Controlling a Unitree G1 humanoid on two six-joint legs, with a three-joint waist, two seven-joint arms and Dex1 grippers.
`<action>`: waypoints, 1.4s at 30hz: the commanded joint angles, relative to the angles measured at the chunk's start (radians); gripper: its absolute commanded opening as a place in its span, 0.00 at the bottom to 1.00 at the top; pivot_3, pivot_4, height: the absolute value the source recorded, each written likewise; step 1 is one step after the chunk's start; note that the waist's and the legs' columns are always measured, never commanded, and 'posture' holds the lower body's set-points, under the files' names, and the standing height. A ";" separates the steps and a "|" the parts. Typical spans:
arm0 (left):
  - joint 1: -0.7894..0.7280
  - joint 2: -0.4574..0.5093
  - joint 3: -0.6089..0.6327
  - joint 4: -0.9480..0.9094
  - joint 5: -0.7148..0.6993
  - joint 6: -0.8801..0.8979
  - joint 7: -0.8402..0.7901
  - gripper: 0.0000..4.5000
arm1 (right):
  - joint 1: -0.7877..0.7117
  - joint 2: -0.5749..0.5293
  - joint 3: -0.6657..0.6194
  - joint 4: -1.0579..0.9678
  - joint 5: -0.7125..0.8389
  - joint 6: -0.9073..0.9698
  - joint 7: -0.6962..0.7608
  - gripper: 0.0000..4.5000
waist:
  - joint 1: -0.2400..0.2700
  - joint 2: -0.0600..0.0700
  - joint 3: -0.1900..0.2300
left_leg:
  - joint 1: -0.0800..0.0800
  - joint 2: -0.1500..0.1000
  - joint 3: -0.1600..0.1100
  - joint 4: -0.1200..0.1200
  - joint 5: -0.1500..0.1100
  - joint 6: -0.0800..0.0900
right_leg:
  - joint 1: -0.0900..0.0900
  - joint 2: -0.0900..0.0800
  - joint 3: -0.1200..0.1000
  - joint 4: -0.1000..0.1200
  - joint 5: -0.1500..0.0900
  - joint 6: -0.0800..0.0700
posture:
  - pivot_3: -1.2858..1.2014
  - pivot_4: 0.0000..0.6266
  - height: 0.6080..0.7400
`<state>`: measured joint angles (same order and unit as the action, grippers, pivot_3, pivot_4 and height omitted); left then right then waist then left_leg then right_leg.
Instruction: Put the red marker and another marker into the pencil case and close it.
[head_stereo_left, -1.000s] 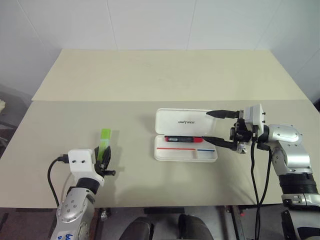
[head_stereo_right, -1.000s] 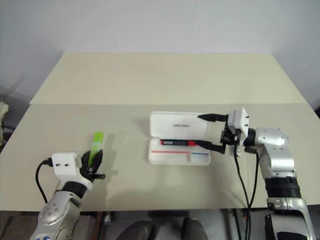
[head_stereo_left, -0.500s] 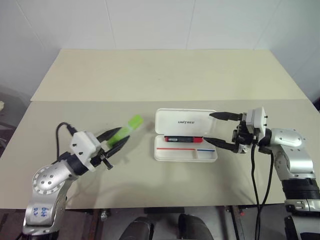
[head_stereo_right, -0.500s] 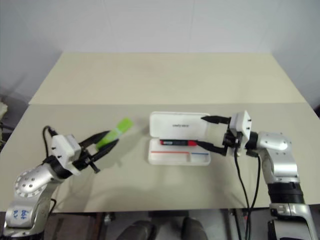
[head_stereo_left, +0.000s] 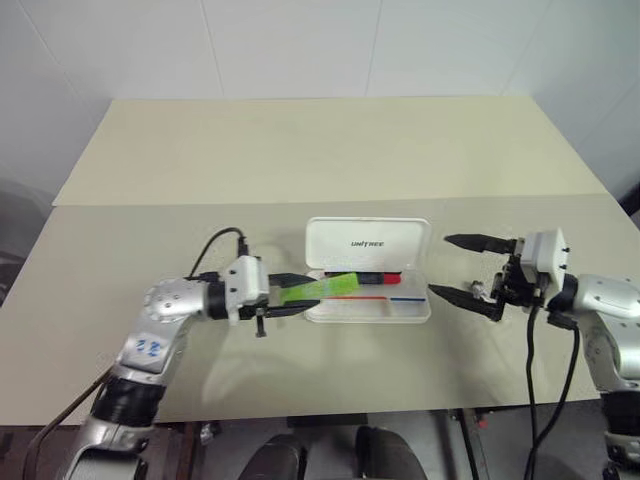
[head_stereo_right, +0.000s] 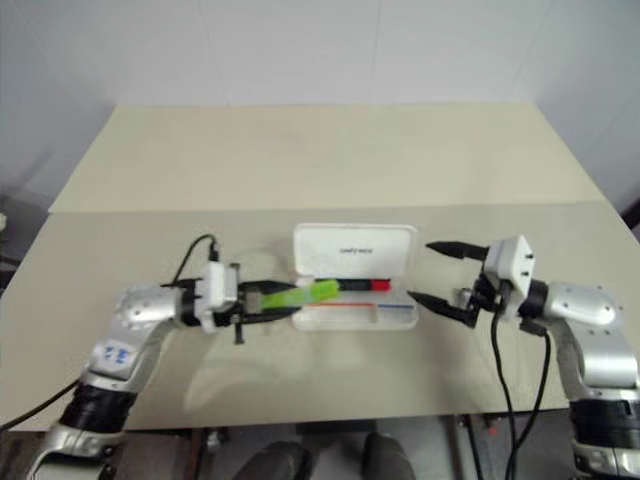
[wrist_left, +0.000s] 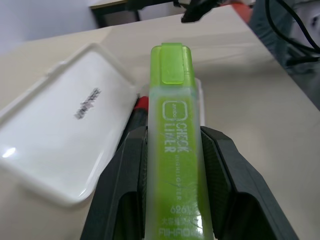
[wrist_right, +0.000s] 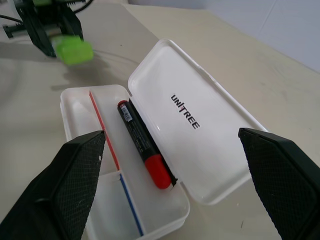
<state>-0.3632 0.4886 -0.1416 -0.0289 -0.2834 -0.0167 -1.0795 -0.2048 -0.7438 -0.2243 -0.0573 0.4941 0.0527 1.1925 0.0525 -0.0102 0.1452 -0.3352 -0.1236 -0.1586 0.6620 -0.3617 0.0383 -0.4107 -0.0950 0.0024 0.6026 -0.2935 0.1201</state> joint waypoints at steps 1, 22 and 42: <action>-0.043 -0.026 -0.047 0.062 0.046 -0.067 -0.016 0.25 | 0.038 -0.030 -0.063 -0.085 0.035 0.029 -0.028 1.00 | 0.000 0.000 0.000 | 0.000 0.000 0.000 0.000 0.000 0.000 | 0.000 0.000 0.000 0.000 0.000 0.000 | 0.52 0.24 1.00; -0.186 -0.141 -0.138 0.306 0.148 -0.153 -0.039 0.25 | 0.173 -0.037 -0.142 -0.241 0.068 0.091 -0.119 1.00 | 0.004 -0.001 0.000 | 0.000 0.000 0.000 0.002 0.000 0.000 | 0.001 0.000 0.001 0.000 0.001 0.002 | 0.52 0.24 1.00; -0.153 -0.157 -0.105 0.185 0.075 -0.078 -0.040 1.00 | 0.179 0.039 -0.106 -0.256 0.049 0.136 -0.251 1.00 | 0.002 -0.001 0.000 | 0.000 0.000 0.000 0.002 0.000 0.001 | 0.000 0.000 0.001 0.001 0.001 0.002 | 0.52 0.24 1.00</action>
<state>-0.5236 0.3305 -0.2663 0.2110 -0.1698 -0.1044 -1.1156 -0.0299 -0.7153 -0.3145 -0.2762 0.5386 0.1734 0.9857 0.0544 -0.0115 0.1447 -0.3354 -0.1240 -0.1584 0.6641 -0.3614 0.0388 -0.4103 -0.0951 0.0031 0.6031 -0.2926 0.1218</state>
